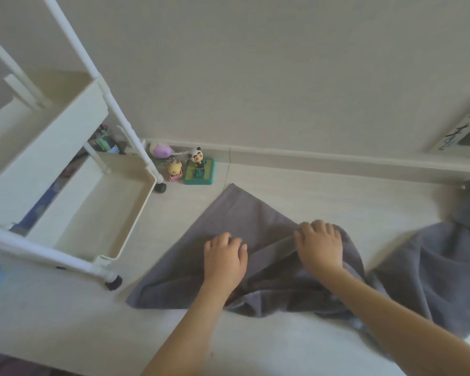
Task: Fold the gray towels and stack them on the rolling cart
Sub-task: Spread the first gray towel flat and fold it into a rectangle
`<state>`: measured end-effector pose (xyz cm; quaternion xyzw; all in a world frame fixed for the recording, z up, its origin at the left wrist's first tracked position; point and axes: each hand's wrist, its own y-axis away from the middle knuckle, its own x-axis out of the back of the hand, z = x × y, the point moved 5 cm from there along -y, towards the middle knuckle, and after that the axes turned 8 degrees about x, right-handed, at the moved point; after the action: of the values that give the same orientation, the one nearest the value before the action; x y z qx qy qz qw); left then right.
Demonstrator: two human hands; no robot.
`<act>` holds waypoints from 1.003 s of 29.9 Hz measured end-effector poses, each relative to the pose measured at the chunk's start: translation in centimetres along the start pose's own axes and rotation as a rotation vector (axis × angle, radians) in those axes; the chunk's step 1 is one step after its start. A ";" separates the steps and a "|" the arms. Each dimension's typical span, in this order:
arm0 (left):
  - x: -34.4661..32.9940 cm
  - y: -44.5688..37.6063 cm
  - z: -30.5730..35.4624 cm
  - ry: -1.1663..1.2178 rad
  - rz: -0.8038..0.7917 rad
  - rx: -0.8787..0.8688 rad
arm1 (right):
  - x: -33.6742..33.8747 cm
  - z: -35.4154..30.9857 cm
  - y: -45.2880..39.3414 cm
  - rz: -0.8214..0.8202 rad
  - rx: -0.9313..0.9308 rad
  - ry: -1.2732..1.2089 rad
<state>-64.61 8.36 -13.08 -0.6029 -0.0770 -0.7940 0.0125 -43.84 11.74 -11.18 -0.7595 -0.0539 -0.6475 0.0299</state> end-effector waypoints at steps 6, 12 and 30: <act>-2.6 -3.1 -0.7 -0.064 -0.360 0.054 | -4.6 -0.1 1.9 -0.224 0.037 -0.044; -2.3 -4.4 -3.4 -0.112 -0.365 0.399 | -6.0 1.8 -0.7 -0.311 0.277 0.025; -1.9 0.0 -4.9 -0.024 -0.140 0.308 | -4.6 -1.3 4.9 -0.246 0.519 0.123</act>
<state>-68.78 7.52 -16.19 -0.5964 -0.2396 -0.7645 0.0484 -45.26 6.48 -15.36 -0.6736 -0.3073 -0.6558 0.1475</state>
